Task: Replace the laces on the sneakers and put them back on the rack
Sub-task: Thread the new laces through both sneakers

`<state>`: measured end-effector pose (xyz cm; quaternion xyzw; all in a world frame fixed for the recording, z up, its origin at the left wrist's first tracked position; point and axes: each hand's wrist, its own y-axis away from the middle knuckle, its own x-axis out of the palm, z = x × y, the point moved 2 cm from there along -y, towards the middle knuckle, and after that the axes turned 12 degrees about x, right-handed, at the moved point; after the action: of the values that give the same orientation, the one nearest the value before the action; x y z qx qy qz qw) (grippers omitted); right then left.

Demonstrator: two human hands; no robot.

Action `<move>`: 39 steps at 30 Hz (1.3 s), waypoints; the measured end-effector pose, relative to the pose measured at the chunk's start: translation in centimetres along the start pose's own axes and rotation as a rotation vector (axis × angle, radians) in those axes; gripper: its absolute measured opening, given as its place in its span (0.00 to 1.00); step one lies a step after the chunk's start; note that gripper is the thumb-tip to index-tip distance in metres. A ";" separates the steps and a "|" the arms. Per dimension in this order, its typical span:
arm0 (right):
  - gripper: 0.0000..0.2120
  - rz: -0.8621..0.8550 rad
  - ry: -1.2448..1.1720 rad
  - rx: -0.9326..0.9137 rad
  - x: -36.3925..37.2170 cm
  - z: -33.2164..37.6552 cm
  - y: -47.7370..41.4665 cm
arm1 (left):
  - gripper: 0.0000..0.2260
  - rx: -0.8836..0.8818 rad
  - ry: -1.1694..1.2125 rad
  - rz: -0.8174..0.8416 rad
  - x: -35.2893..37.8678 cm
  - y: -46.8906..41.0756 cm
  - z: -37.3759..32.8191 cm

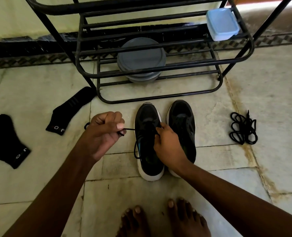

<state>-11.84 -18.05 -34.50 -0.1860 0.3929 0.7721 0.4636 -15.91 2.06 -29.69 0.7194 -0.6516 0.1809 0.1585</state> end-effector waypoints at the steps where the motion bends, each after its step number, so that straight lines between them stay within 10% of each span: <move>1: 0.12 -0.006 0.002 -0.008 0.0 0.1 0.1 | 0.20 -0.025 0.020 0.016 -0.1 0.3 0.1; 18: 0.21 -0.134 -0.097 -0.190 -0.5 0.9 1.2 | 0.15 -0.009 -0.373 0.126 -0.1 -0.7 -2.2; 23: 0.11 -0.134 0.237 -0.534 -0.8 3.1 2.6 | 0.16 0.014 -0.432 0.015 0.6 -1.1 -2.5; 27: 0.21 0.053 0.583 -0.528 0.9 4.5 3.0 | 0.11 0.008 -0.767 -0.080 0.2 -1.7 -1.7; 39: 0.23 0.166 0.858 -0.521 0.7 6.4 2.1 | 0.12 0.045 -0.744 -0.220 -0.5 -1.5 -1.9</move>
<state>-13.49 -13.17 -30.05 -0.5642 0.3557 0.7326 0.1358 -14.57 3.57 -28.23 0.8048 -0.5793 -0.0962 -0.0859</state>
